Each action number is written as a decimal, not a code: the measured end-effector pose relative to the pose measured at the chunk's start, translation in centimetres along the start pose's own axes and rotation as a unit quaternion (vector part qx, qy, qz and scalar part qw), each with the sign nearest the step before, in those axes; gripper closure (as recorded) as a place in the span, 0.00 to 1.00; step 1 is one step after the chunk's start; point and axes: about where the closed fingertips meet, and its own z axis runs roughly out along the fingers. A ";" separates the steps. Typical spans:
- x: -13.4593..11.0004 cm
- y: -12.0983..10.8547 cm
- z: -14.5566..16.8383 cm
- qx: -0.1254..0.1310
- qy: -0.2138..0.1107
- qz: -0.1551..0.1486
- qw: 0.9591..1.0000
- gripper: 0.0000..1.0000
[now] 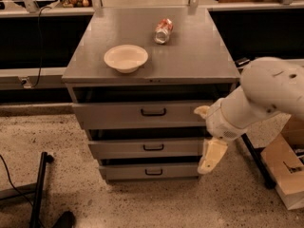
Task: Open middle drawer
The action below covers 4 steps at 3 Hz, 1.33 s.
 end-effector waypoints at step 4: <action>2.1 -2.0 12.8 0.019 -0.049 0.015 0.998 0.00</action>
Offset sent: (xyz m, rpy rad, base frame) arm 0.0111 0.0007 -0.0045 0.0545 -0.0387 -0.0276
